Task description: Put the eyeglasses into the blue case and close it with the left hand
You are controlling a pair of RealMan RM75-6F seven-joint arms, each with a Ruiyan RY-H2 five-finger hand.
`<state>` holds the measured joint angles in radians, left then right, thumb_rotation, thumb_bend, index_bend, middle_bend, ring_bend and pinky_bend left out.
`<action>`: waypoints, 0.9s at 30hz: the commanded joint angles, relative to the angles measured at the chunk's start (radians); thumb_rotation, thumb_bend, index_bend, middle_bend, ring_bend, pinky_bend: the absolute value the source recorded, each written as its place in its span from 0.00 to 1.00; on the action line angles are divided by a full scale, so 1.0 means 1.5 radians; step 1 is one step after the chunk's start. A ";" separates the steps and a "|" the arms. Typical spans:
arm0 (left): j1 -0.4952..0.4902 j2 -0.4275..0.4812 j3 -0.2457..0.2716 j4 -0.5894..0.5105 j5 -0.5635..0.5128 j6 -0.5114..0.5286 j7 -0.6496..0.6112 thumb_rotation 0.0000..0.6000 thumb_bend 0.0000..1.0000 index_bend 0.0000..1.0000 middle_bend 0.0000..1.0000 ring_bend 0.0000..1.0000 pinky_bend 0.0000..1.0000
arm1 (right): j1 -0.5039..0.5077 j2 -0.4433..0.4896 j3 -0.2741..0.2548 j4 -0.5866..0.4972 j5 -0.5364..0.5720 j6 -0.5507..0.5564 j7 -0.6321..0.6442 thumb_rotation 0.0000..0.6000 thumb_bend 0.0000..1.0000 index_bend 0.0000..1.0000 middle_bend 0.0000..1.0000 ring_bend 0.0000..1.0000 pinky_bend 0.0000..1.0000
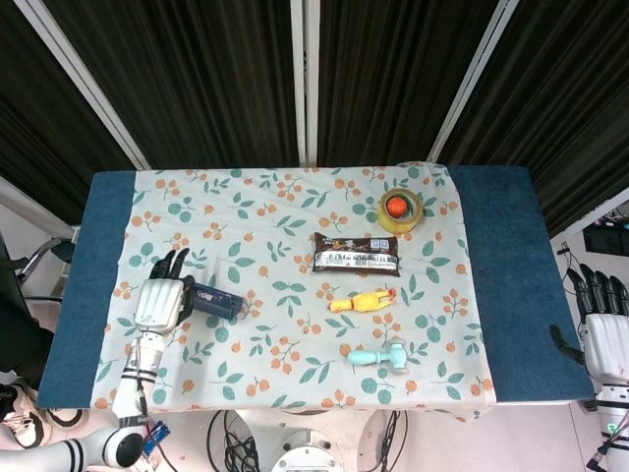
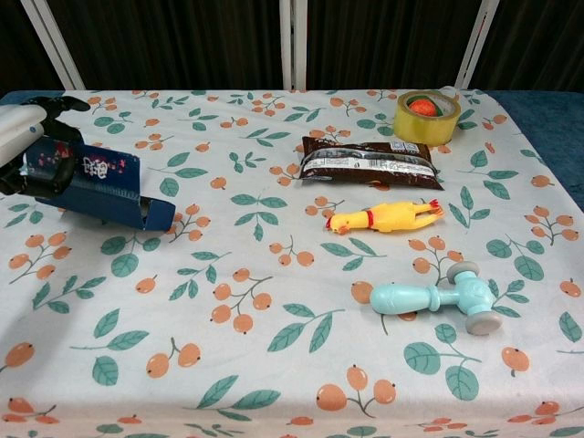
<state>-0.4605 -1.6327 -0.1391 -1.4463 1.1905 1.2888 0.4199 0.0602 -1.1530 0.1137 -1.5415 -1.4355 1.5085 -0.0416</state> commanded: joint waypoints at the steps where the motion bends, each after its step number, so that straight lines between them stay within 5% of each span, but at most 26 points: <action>1: -0.016 -0.014 -0.017 0.023 -0.009 -0.018 0.001 1.00 0.58 0.78 0.05 0.01 0.14 | 0.002 -0.001 0.000 0.001 0.002 -0.005 -0.001 1.00 0.22 0.00 0.00 0.00 0.00; 12: -0.080 -0.075 -0.051 0.143 -0.045 -0.095 0.033 1.00 0.58 0.78 0.06 0.01 0.14 | 0.004 -0.005 0.000 0.011 0.013 -0.018 0.005 1.00 0.22 0.00 0.00 0.00 0.00; 27: -0.102 -0.092 -0.046 0.199 -0.056 -0.131 0.052 1.00 0.58 0.78 0.07 0.01 0.14 | 0.008 -0.006 0.001 0.023 0.019 -0.028 0.019 1.00 0.22 0.00 0.00 0.00 0.00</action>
<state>-0.6129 -1.7710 -0.2077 -1.1477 1.1062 1.0922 0.4979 0.0723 -1.1619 0.1160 -1.5065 -1.4074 1.4661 -0.0132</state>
